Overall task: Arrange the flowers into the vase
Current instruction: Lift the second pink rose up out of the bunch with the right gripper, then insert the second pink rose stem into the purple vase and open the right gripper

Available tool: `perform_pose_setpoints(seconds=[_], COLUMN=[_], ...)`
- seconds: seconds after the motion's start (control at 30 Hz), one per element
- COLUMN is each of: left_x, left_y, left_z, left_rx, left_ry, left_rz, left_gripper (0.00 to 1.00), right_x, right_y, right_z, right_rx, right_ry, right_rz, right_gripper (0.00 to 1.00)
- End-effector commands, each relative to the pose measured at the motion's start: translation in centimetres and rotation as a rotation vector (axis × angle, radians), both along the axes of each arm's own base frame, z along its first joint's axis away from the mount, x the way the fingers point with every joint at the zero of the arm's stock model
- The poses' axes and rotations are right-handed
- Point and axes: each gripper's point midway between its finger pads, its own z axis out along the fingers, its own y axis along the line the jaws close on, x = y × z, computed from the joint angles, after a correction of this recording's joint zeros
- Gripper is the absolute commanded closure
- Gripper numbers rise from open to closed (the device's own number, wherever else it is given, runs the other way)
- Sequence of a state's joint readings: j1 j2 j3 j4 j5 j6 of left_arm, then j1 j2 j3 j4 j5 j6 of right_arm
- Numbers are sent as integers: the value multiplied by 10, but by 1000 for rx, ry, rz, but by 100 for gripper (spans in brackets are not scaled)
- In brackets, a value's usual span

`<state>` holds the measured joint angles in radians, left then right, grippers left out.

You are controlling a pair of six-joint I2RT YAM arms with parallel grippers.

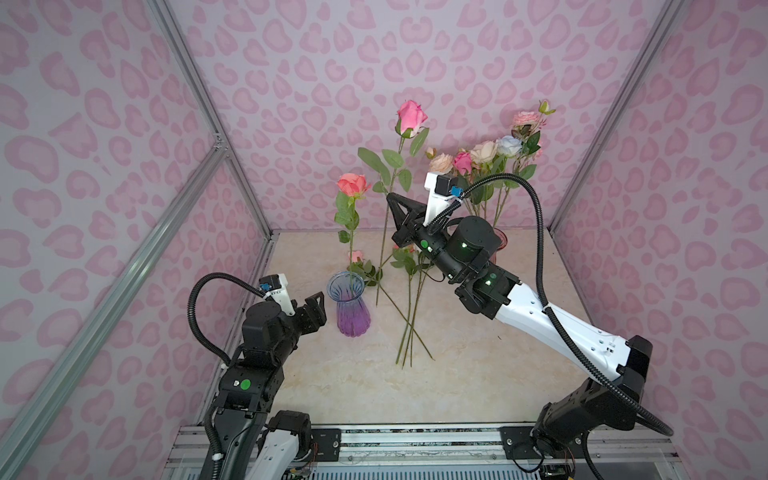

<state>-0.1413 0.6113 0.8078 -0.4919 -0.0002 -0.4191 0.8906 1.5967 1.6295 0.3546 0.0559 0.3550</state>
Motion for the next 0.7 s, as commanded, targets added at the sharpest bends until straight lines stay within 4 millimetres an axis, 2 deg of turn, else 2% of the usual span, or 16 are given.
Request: perform_pose_setpoints(seconds=[0.0, 0.13, 0.3, 0.4, 0.47, 0.57, 0.67], left_x=[4, 4, 3, 2, 1, 2, 2], left_y=[1, 1, 0, 0, 0, 0, -3], left_z=[10, 11, 12, 12, 13, 13, 12], left_rx=[-6, -4, -7, -7, -8, -13, -22], left_ry=[-45, -45, -51, -54, -57, -59, -54], left_rz=[8, 10, 3, 2, 2, -1, -14], left_gripper=[22, 22, 22, 22, 22, 22, 22], right_x=[-2, 4, 26, 38, 43, 44, 42], right_y=[-5, 3, 26, 43, 51, 65, 68], right_z=[35, 44, 31, 5, -20, -62, -96], right_rx=[119, 164, 128, 88, 74, 35, 27], right_ry=[-101, -126, -106, -58, -18, 46, 104], right_rz=[-19, -23, -40, -25, -16, 4, 9], right_gripper=[100, 100, 100, 100, 100, 99, 97])
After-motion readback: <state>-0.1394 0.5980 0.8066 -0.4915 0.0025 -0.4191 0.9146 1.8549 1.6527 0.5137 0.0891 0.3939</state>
